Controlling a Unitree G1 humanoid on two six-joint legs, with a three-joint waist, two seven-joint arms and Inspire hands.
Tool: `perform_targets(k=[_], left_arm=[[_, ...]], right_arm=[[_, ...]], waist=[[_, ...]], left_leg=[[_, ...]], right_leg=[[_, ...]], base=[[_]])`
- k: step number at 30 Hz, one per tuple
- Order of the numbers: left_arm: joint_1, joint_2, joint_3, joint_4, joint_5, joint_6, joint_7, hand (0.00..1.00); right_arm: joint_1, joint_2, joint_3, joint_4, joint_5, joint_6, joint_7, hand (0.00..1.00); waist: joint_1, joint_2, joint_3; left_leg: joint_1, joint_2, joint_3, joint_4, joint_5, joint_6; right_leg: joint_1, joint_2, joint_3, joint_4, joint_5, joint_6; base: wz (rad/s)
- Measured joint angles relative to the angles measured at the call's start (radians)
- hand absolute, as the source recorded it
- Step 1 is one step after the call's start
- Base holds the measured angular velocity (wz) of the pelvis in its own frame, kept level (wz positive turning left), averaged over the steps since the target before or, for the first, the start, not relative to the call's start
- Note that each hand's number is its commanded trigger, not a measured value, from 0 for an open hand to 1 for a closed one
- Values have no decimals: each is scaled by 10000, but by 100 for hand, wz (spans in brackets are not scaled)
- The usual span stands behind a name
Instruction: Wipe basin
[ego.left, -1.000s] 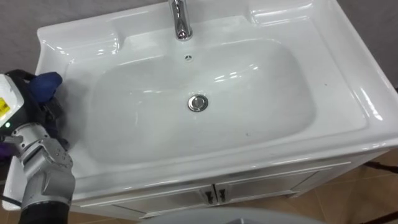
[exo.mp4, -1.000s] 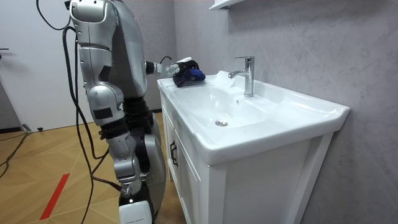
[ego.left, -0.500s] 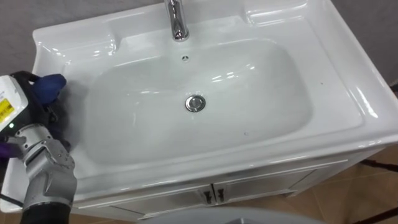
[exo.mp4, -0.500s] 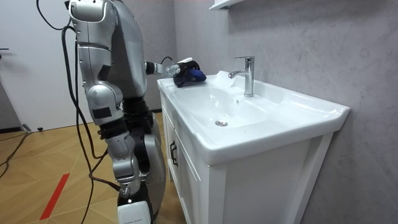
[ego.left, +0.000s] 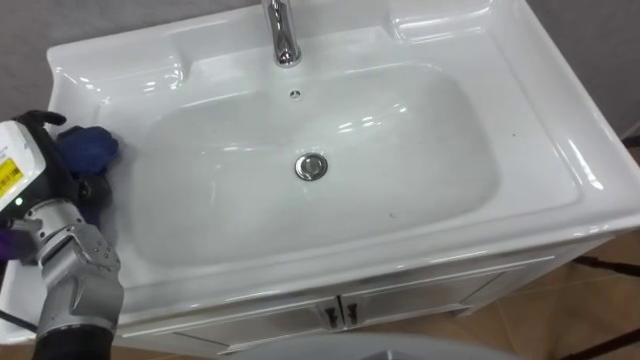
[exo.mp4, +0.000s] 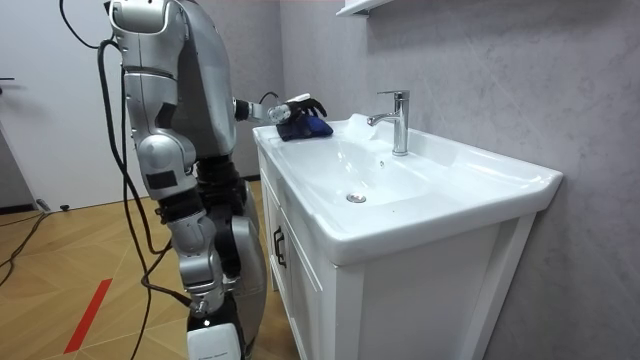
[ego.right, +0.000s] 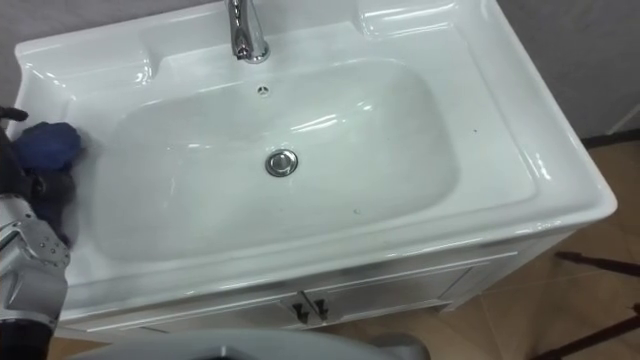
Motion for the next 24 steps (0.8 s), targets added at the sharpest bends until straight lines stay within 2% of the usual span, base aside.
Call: perform_targets(k=[15,21,24], left_arm=[[0,0,1,-2,0,-8,29,0],[-1,2,0,-207,-33,-162,31,0],[-9,2,-4,-504,-745,-316,32,0]], right_arm=[[-6,23,0,2,-48,-12,-144,0],[-4,25,3,11,-52,6,-139,0],[-38,25,13,16,-41,-19,-140,0]], waist=[[-125,4,4],[-173,19,7],[-174,74,10]], left_leg=[[26,1,0,-2,0,0],[-30,0,9,1,0,0],[-85,-1,5,-4,0,0]], right_leg=[[-22,0,4,-2,0,0],[-75,5,28,14,0,0],[-67,7,22,14,0,0]], base=[[0],[0],[0]])
